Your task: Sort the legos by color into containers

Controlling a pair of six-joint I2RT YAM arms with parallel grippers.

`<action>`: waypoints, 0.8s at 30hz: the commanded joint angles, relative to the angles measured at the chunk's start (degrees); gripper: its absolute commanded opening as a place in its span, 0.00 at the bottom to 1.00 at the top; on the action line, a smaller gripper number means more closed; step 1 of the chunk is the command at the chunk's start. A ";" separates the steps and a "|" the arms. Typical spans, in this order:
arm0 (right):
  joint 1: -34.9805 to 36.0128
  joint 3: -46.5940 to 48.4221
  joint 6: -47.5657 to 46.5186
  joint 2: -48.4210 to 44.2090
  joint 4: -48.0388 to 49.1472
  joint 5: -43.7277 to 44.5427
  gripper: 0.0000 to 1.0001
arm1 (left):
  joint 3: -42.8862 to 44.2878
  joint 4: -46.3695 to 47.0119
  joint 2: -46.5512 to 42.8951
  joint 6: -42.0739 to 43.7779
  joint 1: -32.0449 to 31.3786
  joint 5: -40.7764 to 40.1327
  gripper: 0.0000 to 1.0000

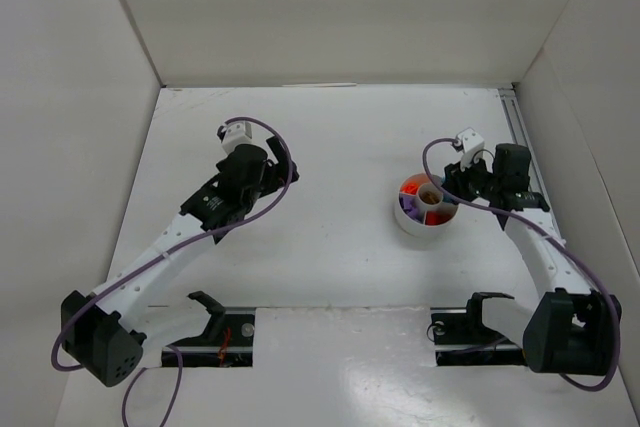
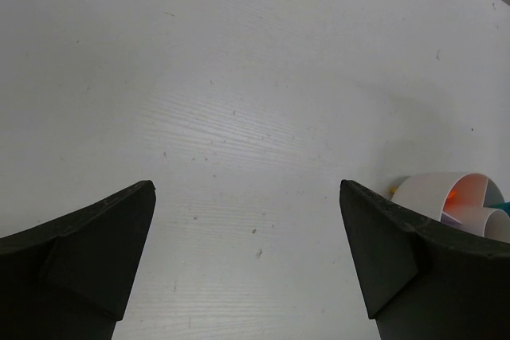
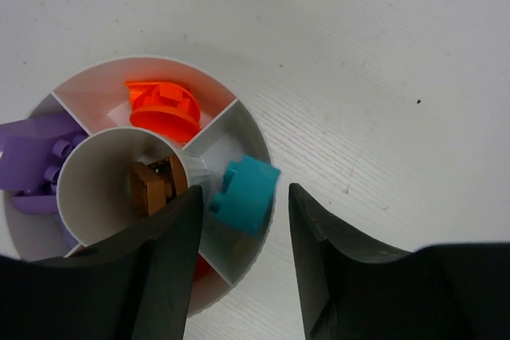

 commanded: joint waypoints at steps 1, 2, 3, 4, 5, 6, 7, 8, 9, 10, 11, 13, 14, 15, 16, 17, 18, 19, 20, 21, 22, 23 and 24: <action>-0.25 1.37 1.02 -1.60 1.04 -2.61 0.53 | 1.69 -0.20 -1.53 -0.29 0.34 -0.28 1.00; -0.25 1.38 1.02 -2.13 0.43 -2.61 0.56 | 1.69 -0.20 -1.54 -0.29 0.34 -0.28 1.00; -0.25 1.38 1.54 -2.66 -0.19 -2.61 0.58 | 1.69 -0.20 -1.54 -0.29 0.34 -0.28 1.00; -0.25 1.99 1.55 -3.80 -0.19 -2.61 0.60 | 1.69 -0.20 -2.14 -0.29 0.34 -0.28 1.00; -0.25 2.52 1.55 -3.81 -0.89 -2.61 0.60 | 1.69 -0.20 -2.15 -0.29 0.34 -0.28 1.00; -0.25 2.52 1.55 -4.68 -1.68 -2.61 0.60 | 1.69 -0.20 -2.15 -0.29 0.34 0.33 1.00; -0.25 3.30 1.55 -5.30 -2.21 -2.61 0.60 | 1.69 -0.20 -2.15 -0.29 0.34 0.33 1.00; -0.25 4.27 1.55 -5.30 -2.73 -2.61 0.62 | 2.21 -0.20 -2.67 0.23 0.34 0.86 1.00; -0.25 4.80 1.55 -5.82 -3.26 -2.61 0.62 | 2.22 -0.20 -2.68 0.24 0.34 0.86 1.00; -0.25 5.33 1.55 -5.83 -4.05 -2.61 0.63 | 2.22 0.32 -2.68 0.24 0.34 0.86 1.00; -0.25 5.86 1.55 -6.35 -4.06 -2.61 0.63 | 2.22 0.32 -2.68 0.24 0.34 0.86 1.00; -0.25 7.44 1.02 -7.06 -5.28 -2.61 0.65 | 2.83 0.32 -2.68 0.76 0.34 0.86 1.00; -0.25 8.49 1.02 -7.67 -5.29 -3.13 0.66 | 2.84 0.32 -2.68 0.76 0.34 0.86 1.00; -0.25 9.11 1.02 -8.63 -5.99 -3.14 0.68 | 3.44 -0.46 -2.68 0.76 0.34 0.86 1.00; -0.25 9.64 0.41 -9.16 -6.51 -3.14 0.70 | 4.15 -0.99 -2.68 1.37 0.34 -0.01 1.00; -0.25 10.16 0.40 -9.86 -6.52 -2.27 0.73 | 4.15 -1.60 -3.29 1.38 0.34 -0.54 1.00; -0.25 11.21 -0.29 -11.26 -7.56 -1.39 0.87 | 4.68 -3.18 -4.16 1.38 0.34 -1.24 1.00; -0.25 11.83 -0.30 -11.89 -8.27 1.23 0.99 | 4.68 -3.98 -4.87 1.38 0.34 -2.73 1.00; -0.25 12.36 -0.30 -12.59 -10.02 3.00 1.00 | 4.68 -4.85 -5.75 0.77 0.34 -3.53 1.00; -0.25 13.58 -0.91 -13.73 -10.99 5.02 1.00 | 4.68 -5.82 -6.71 0.07 0.34 -4.49 1.00; -0.25 14.20 -0.91 -14.26 -12.05 7.21 1.00 | 4.07 -8.27 -8.81 -0.64 0.34 -6.59 1.00; -0.25 14.73 -0.91 -14.79 -14.23 12.20 1.00 | 4.07 -9.60 -10.05 -1.43 0.34 -7.83 1.00; -0.25 15.26 -0.91 -14.79 -15.38 14.94 1.00 | 3.37 -11.00 -11.28 -3.78 0.34 -9.15 1.00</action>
